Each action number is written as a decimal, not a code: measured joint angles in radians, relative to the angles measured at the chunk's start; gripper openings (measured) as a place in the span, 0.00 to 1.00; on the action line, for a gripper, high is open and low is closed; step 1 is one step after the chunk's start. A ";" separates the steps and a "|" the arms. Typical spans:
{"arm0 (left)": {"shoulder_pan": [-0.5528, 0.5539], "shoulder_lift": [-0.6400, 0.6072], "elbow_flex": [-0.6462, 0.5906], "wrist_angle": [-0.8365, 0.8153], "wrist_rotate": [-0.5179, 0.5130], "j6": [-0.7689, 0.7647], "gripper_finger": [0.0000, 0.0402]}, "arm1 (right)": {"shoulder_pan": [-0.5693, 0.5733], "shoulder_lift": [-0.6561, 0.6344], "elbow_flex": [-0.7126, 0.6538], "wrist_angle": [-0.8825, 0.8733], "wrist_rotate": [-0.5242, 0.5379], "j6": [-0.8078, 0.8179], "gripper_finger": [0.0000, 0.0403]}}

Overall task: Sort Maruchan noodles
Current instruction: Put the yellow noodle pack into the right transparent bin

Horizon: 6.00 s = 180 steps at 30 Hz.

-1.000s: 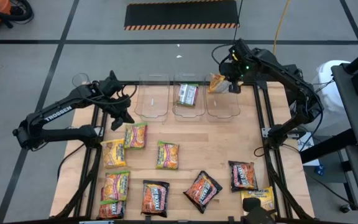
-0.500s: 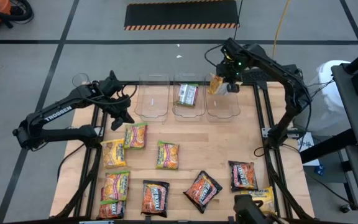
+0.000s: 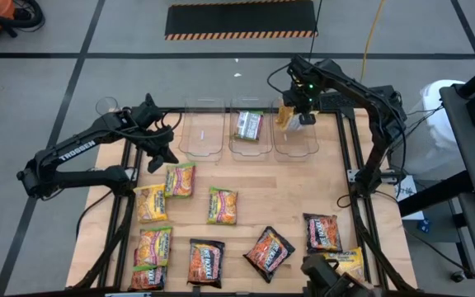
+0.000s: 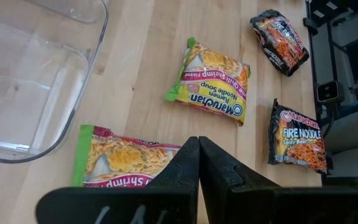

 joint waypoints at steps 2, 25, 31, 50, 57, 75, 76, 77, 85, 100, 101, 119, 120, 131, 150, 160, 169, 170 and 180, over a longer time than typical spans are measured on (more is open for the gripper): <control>0.000 0.000 0.000 0.000 0.000 -0.009 0.02 | -0.002 0.008 0.000 0.005 0.000 -0.008 0.00; 0.000 0.000 0.000 0.001 0.000 -0.017 0.02 | -0.055 0.108 0.000 0.091 0.003 -0.020 0.00; 0.000 0.000 0.000 0.007 0.000 -0.017 0.02 | -0.055 0.108 0.000 0.154 0.004 -0.056 0.00; 0.000 0.000 0.000 0.023 0.000 -0.033 0.02 | -0.010 0.108 0.000 0.316 0.161 -0.144 0.00; 0.000 0.000 0.000 0.023 0.000 -0.031 0.02 | -0.006 0.108 0.000 0.320 0.165 -0.119 0.00; 0.000 0.000 0.000 0.023 0.000 -0.033 0.02 | -0.005 0.106 0.000 0.322 0.216 -0.049 0.18; 0.000 0.000 0.000 0.023 0.000 -0.033 0.02 | -0.005 0.103 -0.001 0.323 0.216 -0.051 0.18; 0.000 0.000 0.000 0.023 0.000 -0.032 0.02 | -0.002 0.098 -0.001 0.327 0.216 -0.056 0.19; 0.000 0.000 0.000 0.023 0.000 -0.032 0.02 | 0.018 0.003 -0.001 0.428 0.215 -0.070 0.20; 0.000 0.000 0.000 0.023 0.000 -0.013 0.02 | 0.198 -0.370 0.000 0.341 0.152 0.220 0.20; 0.000 0.000 0.000 0.023 0.000 -0.013 0.02 | 0.223 -0.393 0.000 0.318 0.148 0.254 0.20; 0.000 0.000 0.000 0.022 0.000 -0.009 0.02 | 0.633 -0.505 0.000 -0.093 -0.005 1.050 0.20; 0.000 0.000 0.000 0.021 0.000 -0.009 0.02 | 0.651 -0.501 0.000 -0.097 -0.050 1.098 0.20; 0.000 0.000 0.000 0.021 0.000 -0.005 0.02 | 0.874 -0.437 -0.004 -0.334 -0.186 1.433 0.20; 0.000 0.000 0.000 0.020 0.000 0.105 0.02 | 1.203 -0.437 -0.505 0.356 -0.420 2.151 0.20; 0.000 0.000 0.000 0.019 0.000 0.135 0.02 | 1.357 -0.437 -0.733 0.873 -0.394 2.473 0.20; 0.000 0.000 0.000 0.019 0.000 0.144 0.02 | 1.427 -0.437 -0.743 0.693 -0.418 2.522 0.18; 0.000 0.000 0.000 0.019 0.000 0.141 0.02 | 1.433 -0.437 -0.743 0.662 -0.417 2.536 0.18; 0.000 0.000 0.000 0.019 0.000 0.122 0.02 | 1.503 -0.437 -0.743 0.636 -0.364 2.678 0.11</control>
